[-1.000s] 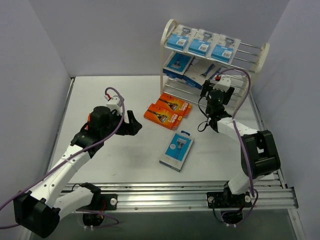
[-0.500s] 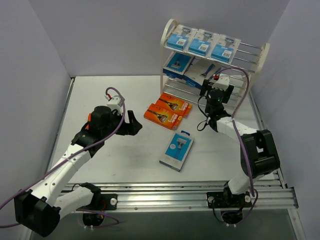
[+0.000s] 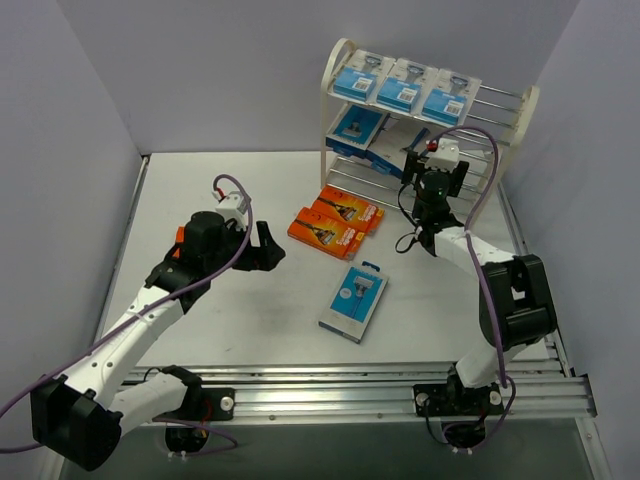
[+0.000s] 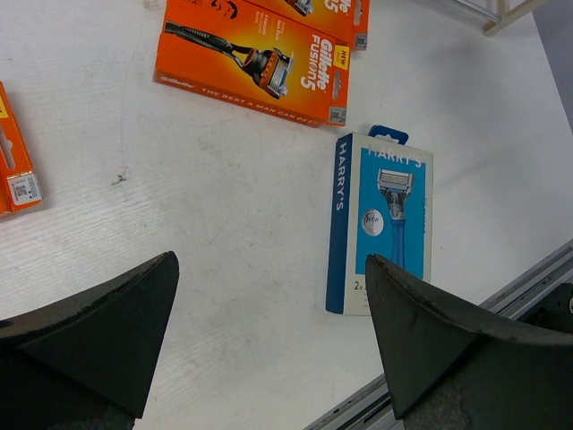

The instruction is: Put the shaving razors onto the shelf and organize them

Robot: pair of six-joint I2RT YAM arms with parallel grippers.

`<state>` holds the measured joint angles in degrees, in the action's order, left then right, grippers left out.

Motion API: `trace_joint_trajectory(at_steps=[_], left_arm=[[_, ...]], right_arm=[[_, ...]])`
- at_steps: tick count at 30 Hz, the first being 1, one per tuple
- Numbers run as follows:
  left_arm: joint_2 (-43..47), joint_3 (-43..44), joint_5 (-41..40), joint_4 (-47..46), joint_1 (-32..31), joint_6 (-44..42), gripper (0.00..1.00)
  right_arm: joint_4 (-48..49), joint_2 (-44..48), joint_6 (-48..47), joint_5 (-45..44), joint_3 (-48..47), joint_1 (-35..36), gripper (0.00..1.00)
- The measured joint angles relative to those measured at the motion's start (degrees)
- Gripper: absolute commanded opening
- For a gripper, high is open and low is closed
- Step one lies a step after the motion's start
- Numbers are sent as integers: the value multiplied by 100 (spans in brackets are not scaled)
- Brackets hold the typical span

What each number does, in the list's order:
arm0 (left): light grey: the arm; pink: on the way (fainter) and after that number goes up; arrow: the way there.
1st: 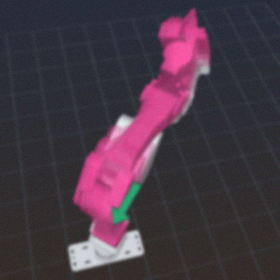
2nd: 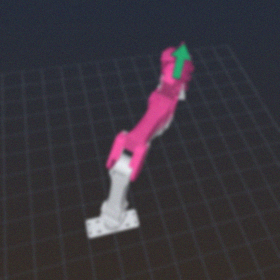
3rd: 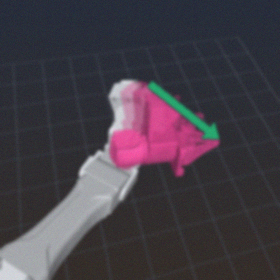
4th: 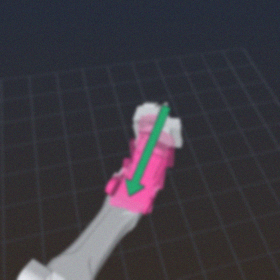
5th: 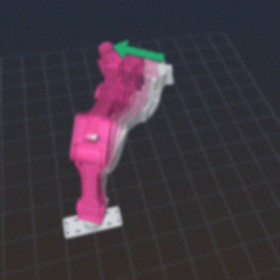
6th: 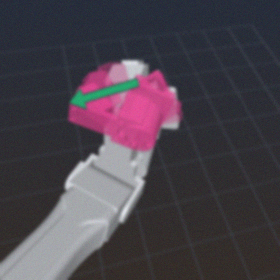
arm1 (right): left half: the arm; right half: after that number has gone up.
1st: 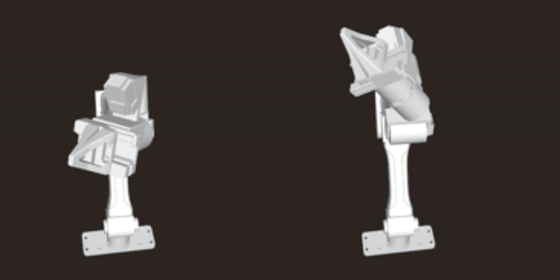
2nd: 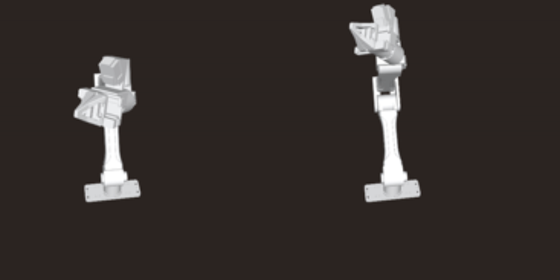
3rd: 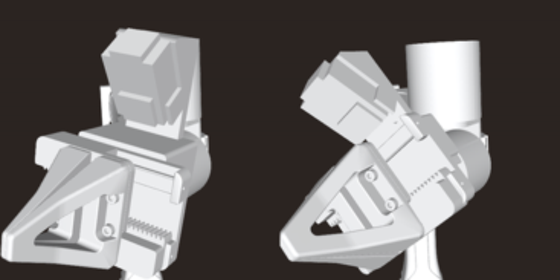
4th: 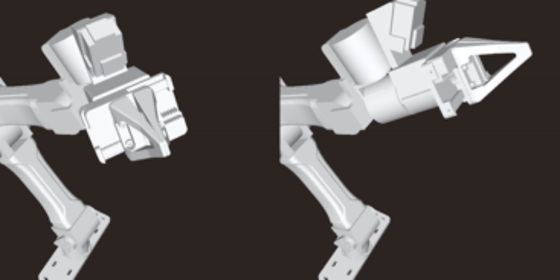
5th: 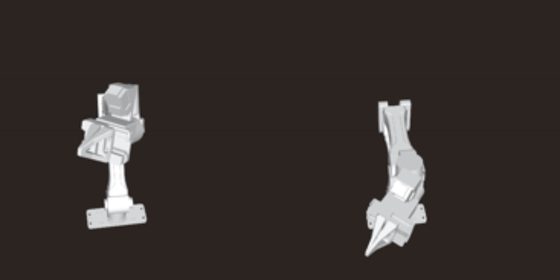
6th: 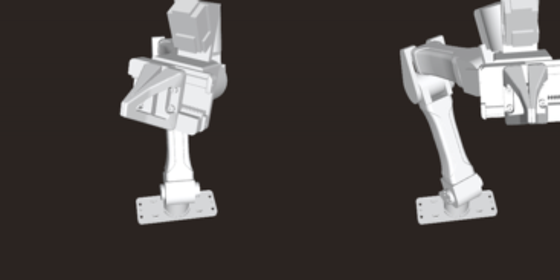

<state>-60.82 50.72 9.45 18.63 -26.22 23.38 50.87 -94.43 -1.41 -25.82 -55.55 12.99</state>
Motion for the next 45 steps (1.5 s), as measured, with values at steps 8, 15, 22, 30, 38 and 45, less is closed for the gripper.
trace_joint_trajectory(at_steps=[8, 15, 22, 30, 38, 45], left_arm=[[-92, 0, 2, -2, 0, 4, 94], [-131, 0, 7, -11, 4, 22, 94], [-179, 0, 20, -44, 13, 37, 94], [-201, 0, 22, -46, 37, 37, 94], [-258, 0, 37, -48, 72, 39, 94], [-337, 0, 50, -90, 94, 44, 94]], right_arm=[[15, -175, -61, 125, -24, -203, 83], [190, -192, -173, 160, -24, -343, 84], [474, -361, -321, 275, -48, -372, 85], [649, -584, -402, 546, -175, -485, 85], [859, -769, -522, 807, -278, -595, 86], [1071, -883, -691, 986, -354, -621, 86]])
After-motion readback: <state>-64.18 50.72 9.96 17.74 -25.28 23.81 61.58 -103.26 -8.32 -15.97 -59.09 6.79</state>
